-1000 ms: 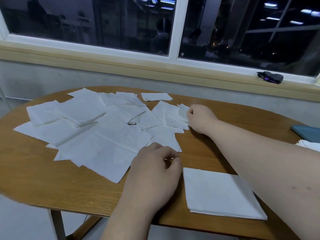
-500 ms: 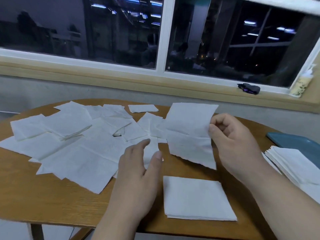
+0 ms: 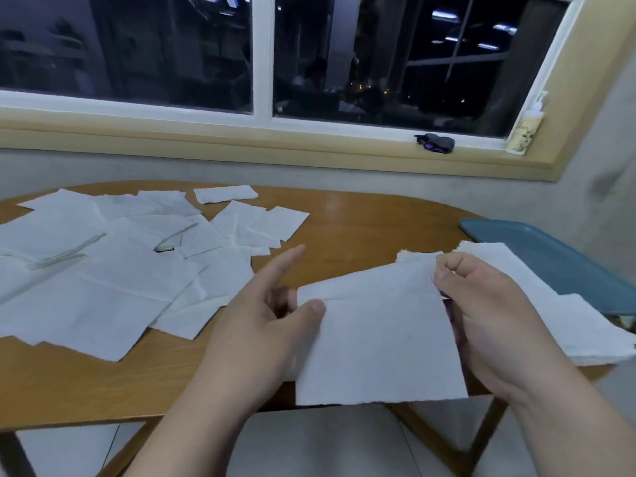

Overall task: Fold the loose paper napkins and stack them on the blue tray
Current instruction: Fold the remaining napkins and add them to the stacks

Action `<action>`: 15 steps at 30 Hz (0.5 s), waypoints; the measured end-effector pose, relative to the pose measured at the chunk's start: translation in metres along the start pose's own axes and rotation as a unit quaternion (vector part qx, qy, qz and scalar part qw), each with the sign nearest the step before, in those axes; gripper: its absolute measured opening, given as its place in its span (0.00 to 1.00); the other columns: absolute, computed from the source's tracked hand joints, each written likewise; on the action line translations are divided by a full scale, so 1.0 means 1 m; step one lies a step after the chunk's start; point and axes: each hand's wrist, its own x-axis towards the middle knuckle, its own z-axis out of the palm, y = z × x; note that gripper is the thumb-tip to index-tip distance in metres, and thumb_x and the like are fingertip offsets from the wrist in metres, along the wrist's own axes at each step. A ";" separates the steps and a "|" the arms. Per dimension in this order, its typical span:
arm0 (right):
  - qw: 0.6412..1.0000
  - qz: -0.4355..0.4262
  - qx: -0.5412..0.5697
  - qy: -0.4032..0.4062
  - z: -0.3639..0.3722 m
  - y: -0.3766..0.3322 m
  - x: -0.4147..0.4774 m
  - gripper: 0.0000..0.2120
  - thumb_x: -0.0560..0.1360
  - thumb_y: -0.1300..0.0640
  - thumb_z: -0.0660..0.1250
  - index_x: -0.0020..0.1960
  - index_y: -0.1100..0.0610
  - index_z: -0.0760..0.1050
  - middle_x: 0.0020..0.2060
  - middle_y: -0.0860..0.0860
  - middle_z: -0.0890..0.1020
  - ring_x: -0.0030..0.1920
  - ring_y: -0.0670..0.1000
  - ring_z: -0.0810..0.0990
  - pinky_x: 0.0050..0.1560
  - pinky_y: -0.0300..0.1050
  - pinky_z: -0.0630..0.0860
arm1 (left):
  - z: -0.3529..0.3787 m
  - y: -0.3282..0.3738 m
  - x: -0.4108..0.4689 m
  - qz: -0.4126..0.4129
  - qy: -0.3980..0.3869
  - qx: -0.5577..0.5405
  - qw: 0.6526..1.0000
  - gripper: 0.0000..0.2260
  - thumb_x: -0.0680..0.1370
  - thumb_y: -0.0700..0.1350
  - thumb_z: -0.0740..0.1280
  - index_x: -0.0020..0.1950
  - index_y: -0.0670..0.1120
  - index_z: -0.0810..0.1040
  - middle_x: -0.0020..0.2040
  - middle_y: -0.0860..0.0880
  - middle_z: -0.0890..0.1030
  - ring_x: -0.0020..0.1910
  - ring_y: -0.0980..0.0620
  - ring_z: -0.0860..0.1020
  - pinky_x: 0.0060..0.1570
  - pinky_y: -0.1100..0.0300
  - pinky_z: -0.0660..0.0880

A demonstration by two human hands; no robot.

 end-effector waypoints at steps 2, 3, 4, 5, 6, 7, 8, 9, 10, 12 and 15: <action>0.994 0.018 -0.105 0.030 -0.010 0.010 -0.001 0.11 0.81 0.52 0.62 0.43 0.51 0.80 0.38 0.52 0.84 0.40 0.59 0.82 0.38 0.50 0.73 | 0.010 -0.001 -0.003 0.017 -0.021 0.089 0.996 0.24 0.76 0.50 0.70 0.65 0.72 0.69 0.39 0.56 0.77 0.36 0.62 0.75 0.36 0.72 0.69; 0.985 0.018 -0.166 0.041 -0.014 0.017 -0.002 0.10 0.80 0.50 0.62 0.43 0.49 0.79 0.35 0.46 0.84 0.40 0.55 0.83 0.37 0.46 0.74 | 0.015 -0.002 -0.005 0.026 -0.036 0.136 0.990 0.24 0.76 0.51 0.69 0.67 0.72 0.68 0.41 0.59 0.77 0.38 0.63 0.76 0.37 0.74 0.69; 0.974 0.007 -0.223 0.048 -0.017 0.025 -0.004 0.09 0.79 0.49 0.62 0.44 0.47 0.78 0.35 0.43 0.83 0.39 0.50 0.83 0.36 0.43 0.74 | 0.021 -0.003 -0.007 0.033 -0.047 0.178 0.982 0.25 0.76 0.52 0.68 0.68 0.71 0.67 0.41 0.61 0.77 0.40 0.63 0.76 0.37 0.73 0.69; 0.960 -0.012 -0.273 0.056 -0.020 0.033 -0.006 0.06 0.79 0.49 0.61 0.47 0.45 0.77 0.34 0.41 0.82 0.38 0.44 0.81 0.35 0.42 0.73 | 0.027 -0.005 -0.009 0.039 -0.054 0.213 0.975 0.25 0.76 0.53 0.67 0.70 0.70 0.66 0.41 0.63 0.77 0.40 0.62 0.76 0.38 0.72 0.69; 0.948 -0.032 -0.310 0.067 -0.021 0.040 -0.009 0.04 0.80 0.49 0.61 0.50 0.44 0.75 0.33 0.41 0.80 0.37 0.42 0.79 0.34 0.42 0.73 | 0.032 -0.007 -0.010 0.049 -0.052 0.247 0.966 0.25 0.76 0.53 0.67 0.71 0.68 0.67 0.40 0.63 0.78 0.42 0.61 0.76 0.42 0.70 0.71; 0.938 -0.054 -0.334 0.079 -0.022 0.046 -0.012 0.04 0.79 0.49 0.62 0.53 0.43 0.74 0.33 0.42 0.79 0.38 0.41 0.78 0.36 0.42 0.74 | 0.036 -0.010 -0.011 0.062 -0.044 0.287 0.955 0.24 0.76 0.53 0.66 0.71 0.65 0.68 0.39 0.61 0.79 0.43 0.60 0.76 0.49 0.64 0.72; 0.929 -0.075 -0.351 0.085 -0.024 0.052 -0.014 0.05 0.79 0.49 0.63 0.55 0.42 0.73 0.35 0.42 0.78 0.39 0.41 0.77 0.38 0.42 0.75 | 0.040 -0.012 -0.011 0.072 -0.037 0.330 0.940 0.24 0.76 0.53 0.65 0.72 0.63 0.68 0.37 0.59 0.79 0.46 0.59 0.75 0.56 0.60 0.71; 0.922 -0.096 -0.367 0.081 -0.025 0.056 -0.018 0.08 0.78 0.48 0.64 0.57 0.42 0.73 0.39 0.41 0.77 0.41 0.40 0.76 0.41 0.41 0.75 | 0.043 -0.014 -0.011 0.077 -0.031 0.364 0.928 0.23 0.76 0.52 0.64 0.71 0.62 0.69 0.37 0.58 0.79 0.47 0.57 0.74 0.59 0.57 0.69; 0.914 -0.117 -0.383 0.063 -0.028 0.060 -0.022 0.09 0.78 0.47 0.64 0.58 0.41 0.73 0.44 0.39 0.75 0.44 0.39 0.75 0.43 0.39 0.74 | 0.046 -0.015 -0.010 0.080 -0.023 0.388 0.918 0.22 0.76 0.53 0.64 0.70 0.61 0.71 0.37 0.57 0.78 0.48 0.56 0.74 0.59 0.56 0.66; 0.895 -0.166 -0.414 0.006 -0.033 0.068 -0.031 0.11 0.77 0.44 0.64 0.59 0.41 0.74 0.51 0.36 0.70 0.49 0.35 0.72 0.48 0.33 0.69 | 0.048 -0.018 -0.011 0.094 -0.006 0.424 0.901 0.21 0.74 0.54 0.67 0.67 0.60 0.74 0.39 0.57 0.74 0.50 0.52 0.73 0.55 0.54 0.64; 0.865 -0.211 -0.449 -0.081 -0.040 0.081 -0.044 0.22 0.72 0.34 0.59 0.61 0.41 0.75 0.56 0.30 0.66 0.63 0.33 0.63 0.58 0.27 0.61 | 0.046 -0.025 -0.012 0.113 0.028 0.434 0.893 0.20 0.72 0.55 0.70 0.64 0.58 0.78 0.43 0.56 0.70 0.50 0.49 0.71 0.51 0.53 0.64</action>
